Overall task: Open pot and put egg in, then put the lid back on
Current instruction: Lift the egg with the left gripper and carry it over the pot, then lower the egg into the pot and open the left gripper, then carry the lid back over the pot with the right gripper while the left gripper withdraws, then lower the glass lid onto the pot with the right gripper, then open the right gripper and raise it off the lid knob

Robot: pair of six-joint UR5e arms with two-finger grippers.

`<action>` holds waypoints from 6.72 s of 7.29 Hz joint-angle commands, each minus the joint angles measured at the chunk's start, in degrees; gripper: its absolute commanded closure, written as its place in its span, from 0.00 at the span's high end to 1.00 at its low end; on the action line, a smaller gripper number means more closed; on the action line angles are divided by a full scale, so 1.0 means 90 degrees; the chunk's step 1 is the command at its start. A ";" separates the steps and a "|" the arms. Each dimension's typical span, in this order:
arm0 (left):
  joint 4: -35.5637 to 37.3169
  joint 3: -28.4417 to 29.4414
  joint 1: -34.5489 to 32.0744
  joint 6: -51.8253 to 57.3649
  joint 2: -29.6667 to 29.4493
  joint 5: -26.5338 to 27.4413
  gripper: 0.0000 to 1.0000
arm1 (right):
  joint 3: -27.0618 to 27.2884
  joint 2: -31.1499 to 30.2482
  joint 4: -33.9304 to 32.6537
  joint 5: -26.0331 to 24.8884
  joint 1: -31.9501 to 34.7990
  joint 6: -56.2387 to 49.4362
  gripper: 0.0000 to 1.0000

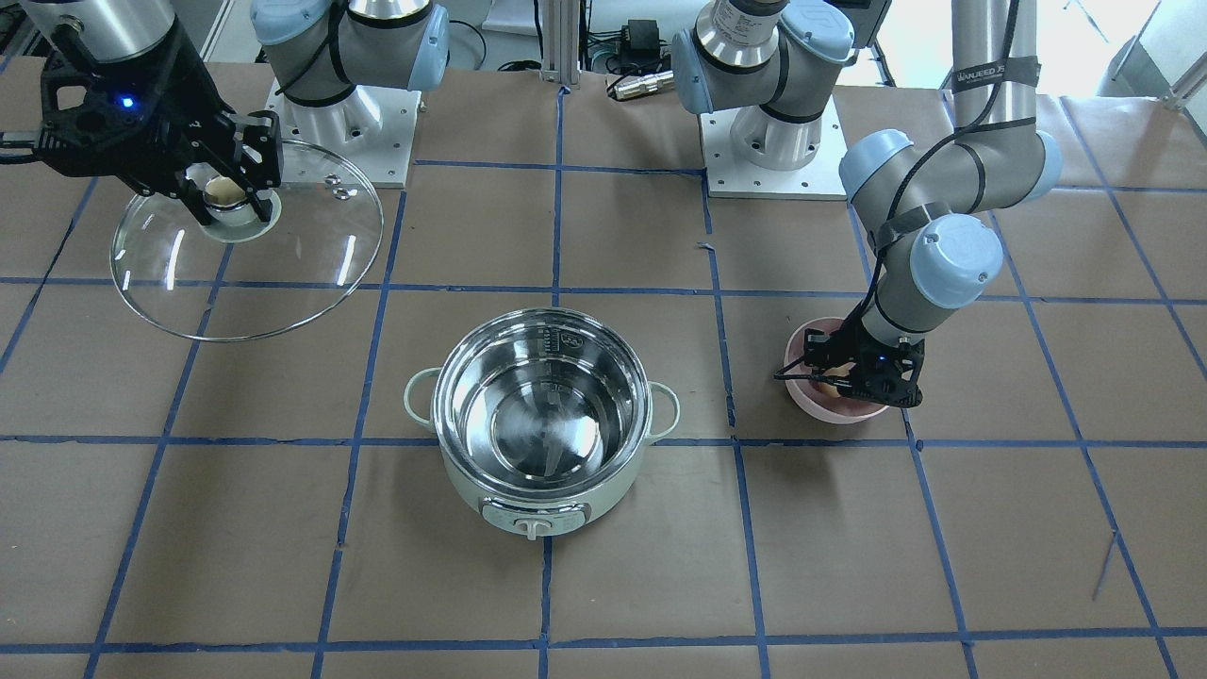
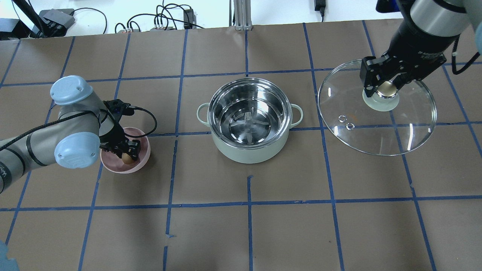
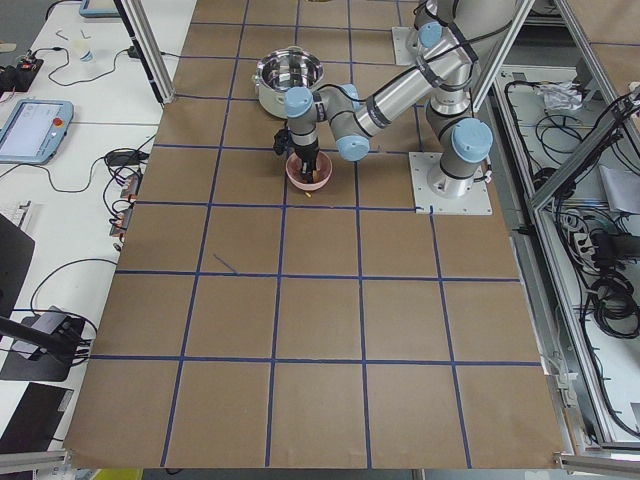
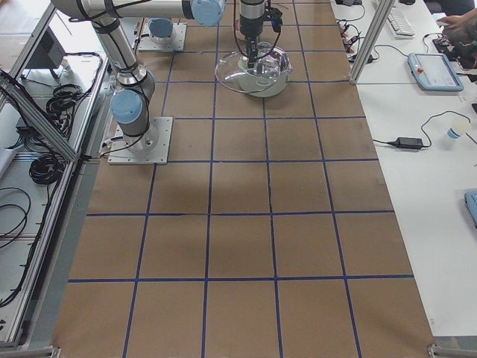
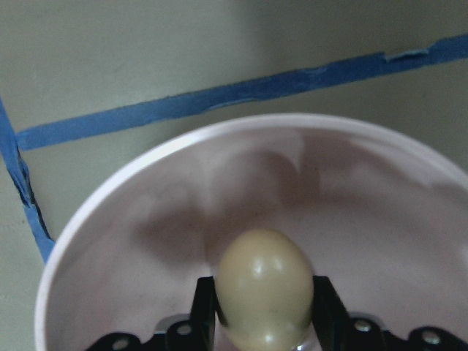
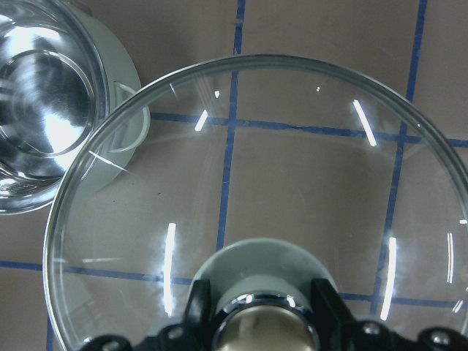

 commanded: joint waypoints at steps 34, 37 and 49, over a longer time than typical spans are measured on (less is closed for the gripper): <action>-0.3916 0.3412 -0.2080 -0.3321 0.1584 -0.0274 1.00 | -0.0517 0.2724 -0.2768 0.0387 0.2742 0.4001 0.34; -0.3916 0.3422 -0.2080 -0.3321 0.1584 -0.0293 1.00 | -0.0518 0.2734 -0.2771 0.0387 0.2742 0.4020 0.34; -0.3926 0.3441 -0.2061 -0.3311 0.1653 -0.0264 1.00 | -0.0430 0.0415 -0.0803 -0.0098 0.1085 0.1884 1.00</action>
